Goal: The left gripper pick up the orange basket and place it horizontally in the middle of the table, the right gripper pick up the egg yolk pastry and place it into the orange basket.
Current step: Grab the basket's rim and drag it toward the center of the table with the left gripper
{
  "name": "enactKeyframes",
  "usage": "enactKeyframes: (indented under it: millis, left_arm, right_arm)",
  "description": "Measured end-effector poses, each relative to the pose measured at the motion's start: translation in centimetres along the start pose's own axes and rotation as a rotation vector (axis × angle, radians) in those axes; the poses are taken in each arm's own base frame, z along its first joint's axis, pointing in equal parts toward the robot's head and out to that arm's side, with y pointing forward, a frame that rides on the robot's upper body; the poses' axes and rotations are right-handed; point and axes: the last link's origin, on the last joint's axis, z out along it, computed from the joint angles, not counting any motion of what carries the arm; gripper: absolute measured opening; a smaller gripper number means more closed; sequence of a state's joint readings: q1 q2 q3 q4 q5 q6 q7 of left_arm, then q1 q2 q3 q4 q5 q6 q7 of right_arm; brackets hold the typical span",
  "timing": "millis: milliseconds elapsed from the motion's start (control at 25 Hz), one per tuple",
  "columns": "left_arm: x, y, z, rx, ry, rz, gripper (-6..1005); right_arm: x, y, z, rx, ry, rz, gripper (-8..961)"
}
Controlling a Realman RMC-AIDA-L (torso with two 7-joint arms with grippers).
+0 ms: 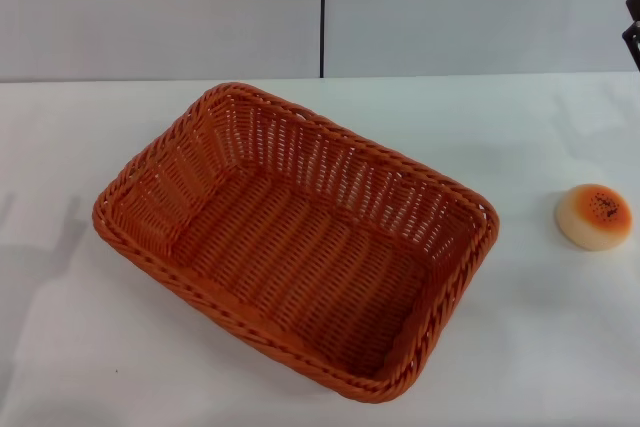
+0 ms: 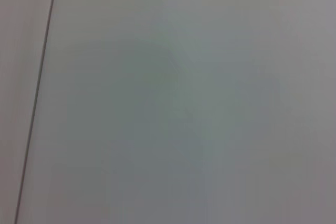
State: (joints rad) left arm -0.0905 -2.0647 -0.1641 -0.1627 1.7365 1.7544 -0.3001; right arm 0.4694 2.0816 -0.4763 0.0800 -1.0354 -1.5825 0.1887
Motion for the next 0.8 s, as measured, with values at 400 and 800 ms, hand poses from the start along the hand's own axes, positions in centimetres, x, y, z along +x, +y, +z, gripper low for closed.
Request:
enactKeyframes:
  millis: [400,800]
  left_arm:
    - [-0.3,0.2,0.4,-0.009,-0.016,-0.006,812]
    - [-1.7,-0.4,3.2,-0.141,-0.137,0.006,812]
  right_arm:
    - [0.2,0.3,-0.2,0.001,0.008,0.012,665]
    - [0.1,0.3,-0.3,-0.002,0.005,0.011,665]
